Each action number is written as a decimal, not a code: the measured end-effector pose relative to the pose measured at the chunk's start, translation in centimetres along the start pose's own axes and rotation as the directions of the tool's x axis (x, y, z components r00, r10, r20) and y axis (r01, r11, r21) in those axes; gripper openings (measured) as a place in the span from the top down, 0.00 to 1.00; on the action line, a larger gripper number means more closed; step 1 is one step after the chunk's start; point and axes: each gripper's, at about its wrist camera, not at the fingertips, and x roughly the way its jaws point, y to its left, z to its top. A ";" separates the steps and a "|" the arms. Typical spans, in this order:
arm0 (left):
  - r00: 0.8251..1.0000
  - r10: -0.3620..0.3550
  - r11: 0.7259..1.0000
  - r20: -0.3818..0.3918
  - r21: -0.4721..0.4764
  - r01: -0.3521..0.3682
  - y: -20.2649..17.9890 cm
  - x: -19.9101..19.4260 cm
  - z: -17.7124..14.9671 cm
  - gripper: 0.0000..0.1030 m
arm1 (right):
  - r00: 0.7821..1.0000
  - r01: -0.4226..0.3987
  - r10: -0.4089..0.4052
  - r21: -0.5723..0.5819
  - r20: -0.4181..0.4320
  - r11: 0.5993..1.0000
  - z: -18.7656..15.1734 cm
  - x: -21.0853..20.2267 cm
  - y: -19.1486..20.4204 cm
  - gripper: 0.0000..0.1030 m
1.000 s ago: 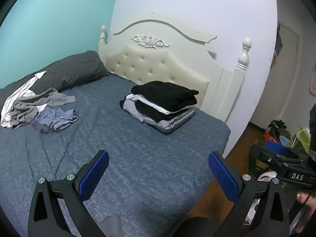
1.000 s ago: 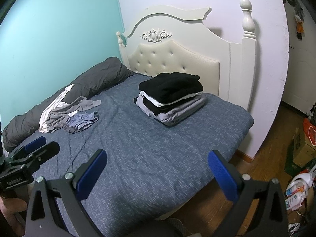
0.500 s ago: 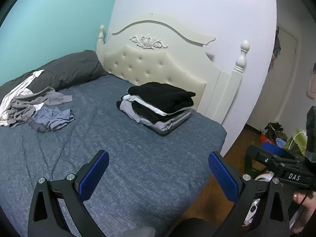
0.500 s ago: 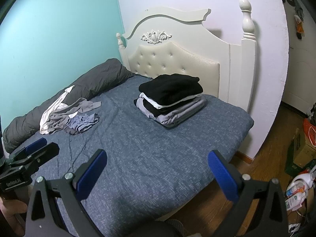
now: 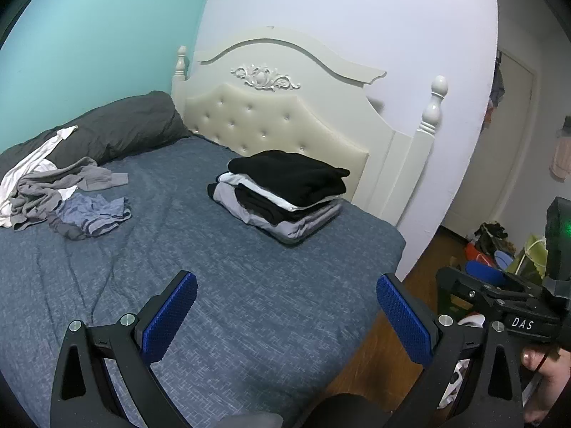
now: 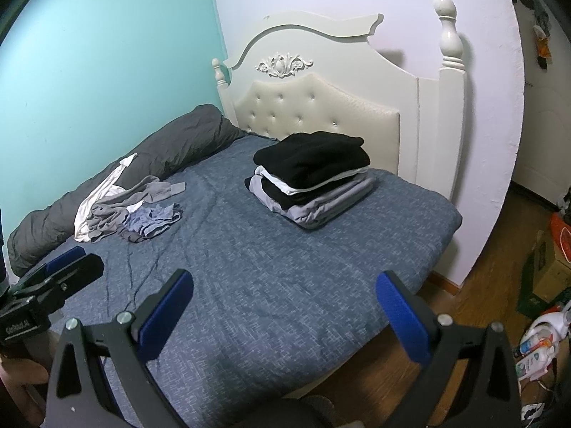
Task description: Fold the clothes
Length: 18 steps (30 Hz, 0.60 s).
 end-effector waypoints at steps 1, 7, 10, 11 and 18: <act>1.000 -0.010 1.000 -0.001 -0.001 0.010 0.0 0.0 0.0 0.01 | 1.000 -0.001 0.001 0.001 -0.001 1.000 0.0 0.0 0.0 0.00; 1.000 -0.027 1.000 0.000 -0.006 0.027 0.1 -0.1 0.2 0.00 | 1.000 -0.003 0.003 0.003 -0.002 1.000 -0.1 0.1 0.2 0.00; 1.000 -0.029 1.000 0.003 -0.003 0.029 0.1 -0.1 0.2 0.01 | 1.000 -0.004 0.004 0.004 -0.003 1.000 -0.2 0.2 0.1 0.00; 1.000 -0.031 1.000 0.002 0.001 0.031 0.0 -0.2 0.2 0.01 | 1.000 -0.004 0.004 0.005 -0.005 1.000 -0.2 0.2 0.1 0.00; 1.000 -0.031 1.000 0.003 0.003 0.031 0.0 -0.2 0.2 0.00 | 1.000 -0.007 0.007 0.005 -0.010 1.000 -0.4 0.3 0.2 0.00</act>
